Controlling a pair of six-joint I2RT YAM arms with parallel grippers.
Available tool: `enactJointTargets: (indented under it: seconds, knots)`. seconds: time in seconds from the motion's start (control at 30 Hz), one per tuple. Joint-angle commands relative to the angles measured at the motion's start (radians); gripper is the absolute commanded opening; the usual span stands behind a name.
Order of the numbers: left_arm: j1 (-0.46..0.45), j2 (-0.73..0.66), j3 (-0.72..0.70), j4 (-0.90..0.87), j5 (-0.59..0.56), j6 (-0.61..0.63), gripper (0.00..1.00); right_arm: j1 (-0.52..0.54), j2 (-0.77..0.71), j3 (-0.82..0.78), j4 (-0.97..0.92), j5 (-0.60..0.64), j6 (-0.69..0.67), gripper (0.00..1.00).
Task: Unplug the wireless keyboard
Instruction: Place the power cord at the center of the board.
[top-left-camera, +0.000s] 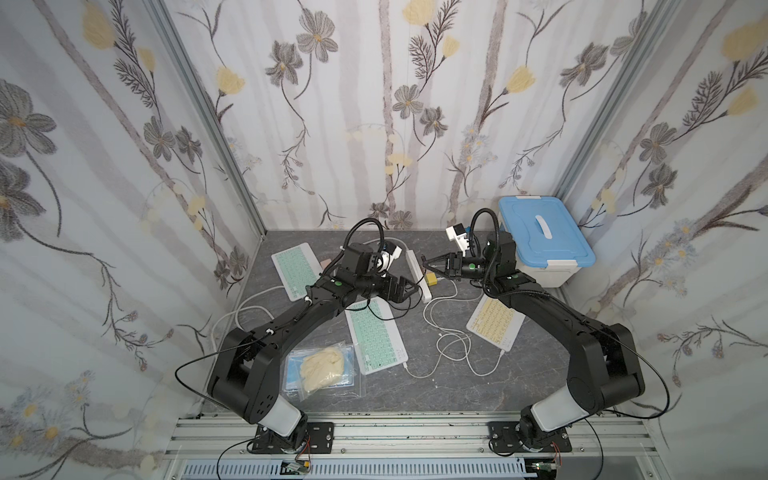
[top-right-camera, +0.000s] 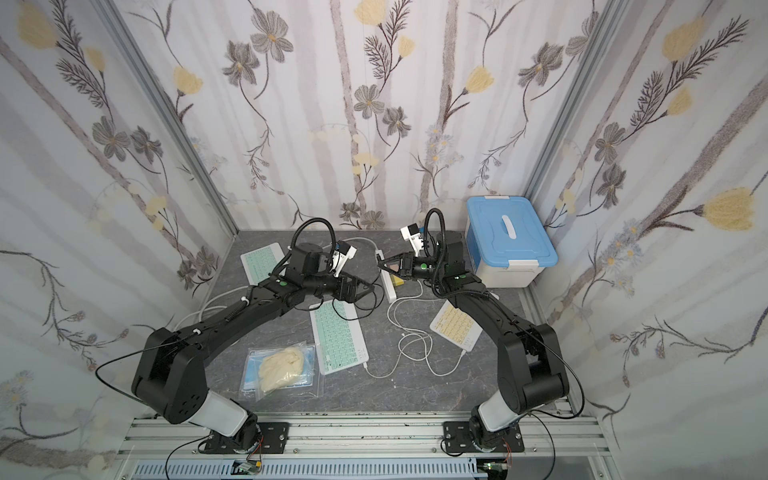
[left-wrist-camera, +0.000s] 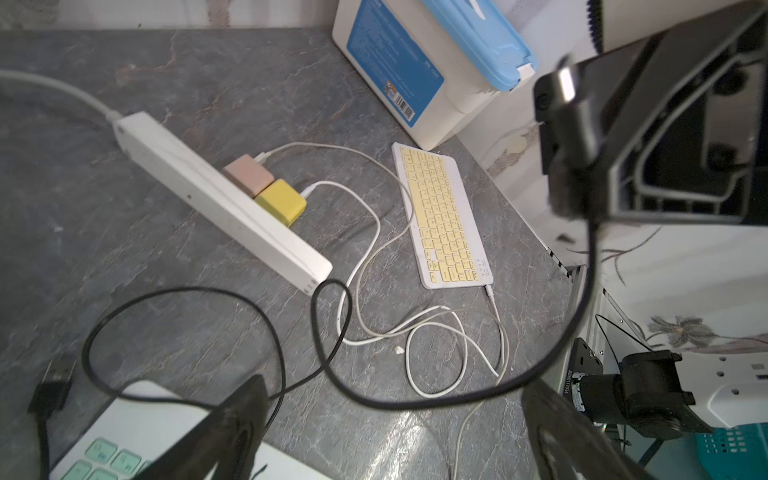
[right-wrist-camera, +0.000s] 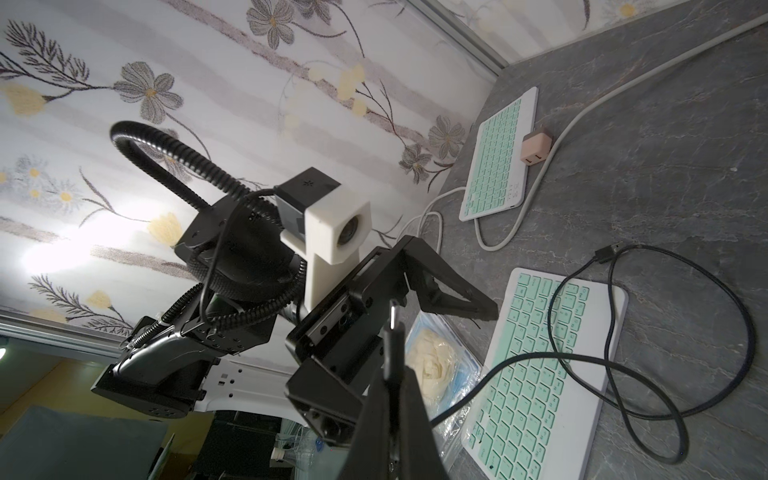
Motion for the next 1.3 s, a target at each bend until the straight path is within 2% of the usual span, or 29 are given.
enactJointTargets:
  seconds: [0.0, 0.07, 0.13, 0.17, 0.37, 0.4, 0.43, 0.47, 0.5, 0.6, 0.73, 0.8, 0.87, 1.0, 1.1, 1.23, 1.27]
  knots:
    - [-0.02, 0.032, 0.07, -0.027, 0.05, 0.145, 0.89, 0.006, -0.001, -0.003, 0.069, -0.027, 0.021, 0.0]
    - [-0.024, 0.052, 0.111, -0.06, 0.079, 0.168, 0.8, 0.006, 0.0, -0.007, 0.079, -0.031, 0.03, 0.0]
    - [-0.027, 0.066, 0.138, -0.095, 0.079, 0.188, 0.6, 0.006, 0.002, -0.007, 0.088, -0.032, 0.039, 0.0]
    - [-0.028, 0.067, 0.146, -0.111, 0.068, 0.195, 0.47, 0.006, 0.001, -0.007, 0.092, -0.033, 0.04, 0.0]
    - [-0.02, 0.05, 0.181, -0.192, -0.041, 0.228, 0.04, 0.005, 0.005, -0.007, 0.091, -0.023, 0.04, 0.0]
    - [-0.015, 0.052, 0.198, -0.212, -0.078, 0.227, 0.0, 0.004, 0.004, -0.004, 0.085, -0.016, 0.036, 0.03]
    - [-0.008, 0.055, 0.218, -0.232, -0.118, 0.225, 0.0, 0.002, 0.0, -0.006, 0.082, -0.01, 0.033, 0.13]
    - [0.004, 0.062, 0.246, -0.255, -0.168, 0.219, 0.0, -0.002, -0.005, -0.008, 0.081, -0.003, 0.031, 0.31]
    - [0.022, 0.065, 0.264, -0.282, -0.215, 0.216, 0.0, -0.007, -0.013, -0.014, 0.083, 0.004, 0.03, 0.45]
    - [0.099, 0.074, 0.404, -0.354, -0.343, 0.215, 0.0, -0.027, -0.045, -0.03, 0.065, 0.032, 0.011, 0.6]
    - [0.257, 0.137, 0.647, -0.481, -0.494, 0.158, 0.0, -0.049, -0.075, -0.036, -0.021, 0.07, -0.056, 0.66]
    - [0.339, 0.185, 0.771, -0.546, -0.598, 0.129, 0.0, -0.058, -0.086, -0.054, -0.026, 0.074, -0.063, 0.66]
    - [0.403, 0.249, 0.885, -0.61, -0.647, 0.128, 0.0, -0.063, -0.093, -0.069, -0.024, 0.077, -0.066, 0.67]
    - [0.489, 0.383, 1.018, -0.709, -0.799, 0.152, 0.0, -0.069, -0.096, -0.084, -0.029, 0.086, -0.072, 0.67]
    - [0.531, 0.466, 1.022, -0.745, -0.892, 0.154, 0.0, -0.071, -0.095, -0.083, -0.054, 0.092, -0.092, 0.67]
    - [0.58, 0.528, 0.921, -0.722, -0.878, 0.086, 0.01, -0.076, -0.093, -0.086, -0.089, 0.101, -0.12, 0.68]
    - [0.586, 0.538, 0.879, -0.7, -0.86, 0.076, 0.06, -0.078, -0.091, -0.087, -0.097, 0.103, -0.125, 0.68]
